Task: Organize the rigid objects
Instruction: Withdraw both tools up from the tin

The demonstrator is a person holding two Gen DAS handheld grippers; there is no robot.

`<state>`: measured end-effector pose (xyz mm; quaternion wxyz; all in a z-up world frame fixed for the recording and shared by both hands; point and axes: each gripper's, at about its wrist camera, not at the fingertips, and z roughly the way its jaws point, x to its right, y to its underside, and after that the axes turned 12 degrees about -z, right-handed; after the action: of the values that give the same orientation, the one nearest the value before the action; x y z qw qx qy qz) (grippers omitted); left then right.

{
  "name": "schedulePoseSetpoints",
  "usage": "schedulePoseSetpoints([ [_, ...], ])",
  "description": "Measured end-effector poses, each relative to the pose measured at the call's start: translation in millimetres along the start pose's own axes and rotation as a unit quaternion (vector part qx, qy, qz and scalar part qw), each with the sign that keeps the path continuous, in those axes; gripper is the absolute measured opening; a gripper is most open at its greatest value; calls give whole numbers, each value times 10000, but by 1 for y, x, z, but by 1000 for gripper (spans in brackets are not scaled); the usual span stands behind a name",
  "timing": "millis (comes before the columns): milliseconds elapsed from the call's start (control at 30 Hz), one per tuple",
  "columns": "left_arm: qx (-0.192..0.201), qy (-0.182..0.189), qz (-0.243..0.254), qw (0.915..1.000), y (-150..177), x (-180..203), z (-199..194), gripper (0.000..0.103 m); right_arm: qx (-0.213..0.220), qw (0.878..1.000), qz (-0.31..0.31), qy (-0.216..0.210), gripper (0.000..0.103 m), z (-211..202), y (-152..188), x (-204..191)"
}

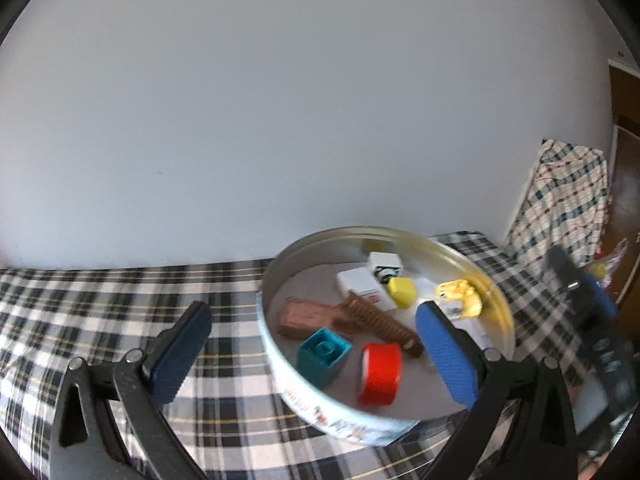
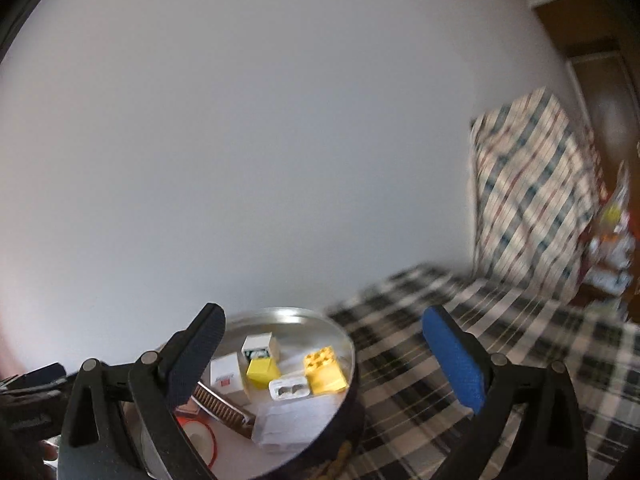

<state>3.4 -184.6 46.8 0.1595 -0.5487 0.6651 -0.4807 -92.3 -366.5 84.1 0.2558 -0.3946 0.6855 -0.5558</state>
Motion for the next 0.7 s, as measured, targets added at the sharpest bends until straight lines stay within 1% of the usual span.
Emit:
schedulePoseSetpoints([
  [100, 231, -136, 27, 9996, 11, -5, -10, 103, 243, 9995, -90, 152, 101, -20, 0, -3],
  [200, 385, -173, -41, 9991, 20, -7, -16, 103, 456, 9985, -222, 219, 101, -35, 5, -9],
  [300, 537, -270, -61, 9982, 23, -7, -21, 103, 471, 9984, -247, 196, 101, -43, 8, -10],
  [467, 776, -275, 78, 9966, 28, -4, -29, 103, 555, 9974, -391, 244, 101, -54, 14, -19],
  [700, 1104, -422, 478, 9918, 40, 9, -36, 103, 700, 9961, -518, 168, 101, -62, 14, -21],
])
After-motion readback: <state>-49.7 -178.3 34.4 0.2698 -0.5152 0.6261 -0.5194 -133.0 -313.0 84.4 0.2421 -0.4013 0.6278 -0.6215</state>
